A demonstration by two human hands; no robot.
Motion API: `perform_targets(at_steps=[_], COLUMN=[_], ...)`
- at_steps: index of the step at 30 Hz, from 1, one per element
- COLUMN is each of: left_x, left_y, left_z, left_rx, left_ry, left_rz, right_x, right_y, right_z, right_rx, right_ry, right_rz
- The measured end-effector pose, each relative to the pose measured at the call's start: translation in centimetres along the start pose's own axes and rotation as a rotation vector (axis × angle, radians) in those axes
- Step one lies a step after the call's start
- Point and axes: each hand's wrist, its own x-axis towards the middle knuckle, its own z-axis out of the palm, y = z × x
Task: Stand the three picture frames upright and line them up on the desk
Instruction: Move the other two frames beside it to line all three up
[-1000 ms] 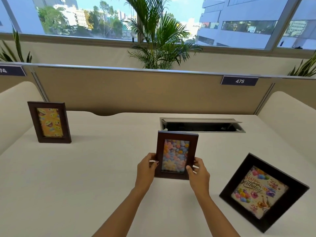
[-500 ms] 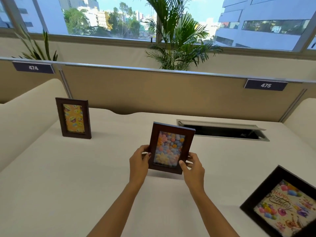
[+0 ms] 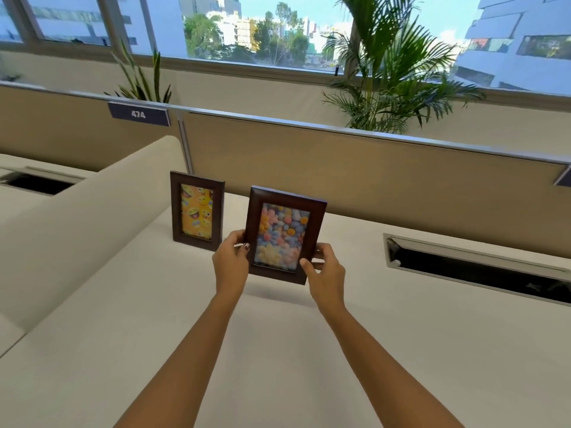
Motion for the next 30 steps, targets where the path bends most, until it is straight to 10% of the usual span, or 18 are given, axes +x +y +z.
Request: perform_targets(at_steps=[30], left_x=[5.8], left_y=[-8.8], left_z=[2.6], left_rx=[0.086], left_ry=[0.165], left_rz=[-0.009], right_x=[6.3], right_y=[3.7], right_z=[9.8], right_rx=[-0.025], right_ry=[0.006], right_rz=[0.011])
